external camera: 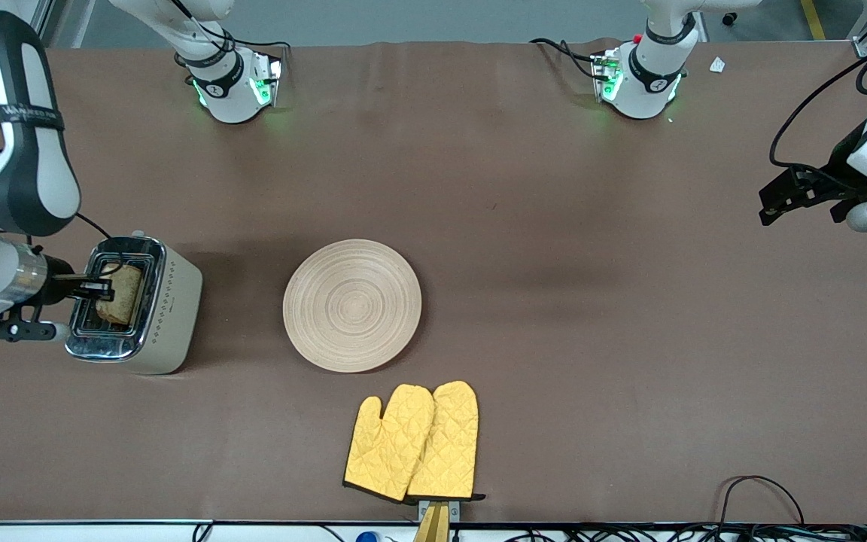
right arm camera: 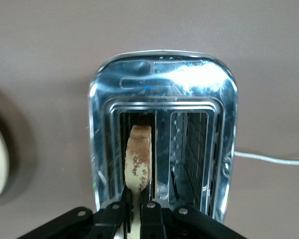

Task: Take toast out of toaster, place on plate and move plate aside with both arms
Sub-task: 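Grasp the bread slice and lift it out with the right gripper, then carry the bread over the wooden plate and lower it with the right gripper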

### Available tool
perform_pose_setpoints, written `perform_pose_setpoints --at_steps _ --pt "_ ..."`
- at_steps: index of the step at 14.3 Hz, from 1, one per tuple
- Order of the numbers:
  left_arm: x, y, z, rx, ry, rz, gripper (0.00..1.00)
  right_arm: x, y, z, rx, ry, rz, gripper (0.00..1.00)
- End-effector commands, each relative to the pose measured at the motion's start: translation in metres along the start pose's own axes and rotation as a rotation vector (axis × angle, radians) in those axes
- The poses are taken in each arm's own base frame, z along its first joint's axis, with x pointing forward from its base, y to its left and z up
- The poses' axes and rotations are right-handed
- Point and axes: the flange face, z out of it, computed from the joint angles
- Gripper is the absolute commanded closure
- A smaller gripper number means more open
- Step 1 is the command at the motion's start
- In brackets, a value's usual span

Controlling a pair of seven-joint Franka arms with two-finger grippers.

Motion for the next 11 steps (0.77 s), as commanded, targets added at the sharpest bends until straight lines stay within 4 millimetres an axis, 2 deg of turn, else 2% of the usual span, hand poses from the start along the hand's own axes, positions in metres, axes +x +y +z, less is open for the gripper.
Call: perform_pose_setpoints --at_steps 1,3,5,6,8,9,11 --pt "0.003 -0.002 -0.004 0.015 -0.004 -0.003 0.00 -0.030 -0.021 -0.064 -0.006 0.029 -0.020 1.00" --pt "0.003 -0.003 -0.004 0.014 -0.005 -0.003 0.00 -0.043 -0.044 -0.090 -0.014 0.036 -0.045 1.00" --pt "0.003 -0.004 -0.004 0.012 -0.005 -0.003 0.00 -0.049 -0.083 -0.113 -0.021 0.033 -0.003 1.00" --pt "0.003 -0.004 -0.003 0.006 -0.007 -0.003 0.00 -0.050 -0.105 -0.117 -0.024 0.035 0.019 1.00" --pt "0.003 -0.004 -0.003 0.003 -0.007 -0.003 0.00 -0.055 -0.157 -0.114 -0.005 0.045 0.082 1.00" --pt "0.003 -0.004 -0.003 0.003 -0.007 -0.003 0.00 -0.055 -0.175 -0.112 0.072 0.044 0.119 1.00" --pt "0.003 -0.004 -0.003 0.005 -0.009 -0.003 0.00 -0.051 -0.195 -0.083 0.221 0.029 0.191 1.00"
